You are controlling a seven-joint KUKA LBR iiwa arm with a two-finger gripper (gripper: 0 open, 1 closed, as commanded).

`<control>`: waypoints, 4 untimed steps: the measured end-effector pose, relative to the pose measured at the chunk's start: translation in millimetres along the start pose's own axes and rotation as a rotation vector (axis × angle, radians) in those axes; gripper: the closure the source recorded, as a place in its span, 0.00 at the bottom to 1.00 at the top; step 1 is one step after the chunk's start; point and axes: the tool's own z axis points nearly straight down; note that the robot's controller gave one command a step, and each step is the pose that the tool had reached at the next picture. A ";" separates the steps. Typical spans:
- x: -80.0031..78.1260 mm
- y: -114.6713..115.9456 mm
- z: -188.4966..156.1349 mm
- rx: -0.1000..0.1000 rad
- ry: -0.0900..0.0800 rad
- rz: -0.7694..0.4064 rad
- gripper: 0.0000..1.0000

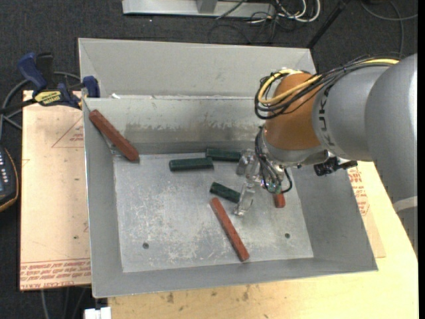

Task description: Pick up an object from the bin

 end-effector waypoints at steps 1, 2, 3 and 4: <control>-1.6 -0.1 -2.0 0.000 -0.005 0.000 1.00; -1.8 0.1 -122.8 -0.001 -0.015 -0.100 1.00; 0.1 -0.4 -117.8 0.001 -0.007 -0.099 0.00; 16.3 -24.1 1.5 0.001 0.002 0.115 0.00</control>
Offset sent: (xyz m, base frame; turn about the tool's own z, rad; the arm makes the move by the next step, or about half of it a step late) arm 0.0000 0.0000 0.0000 0.0000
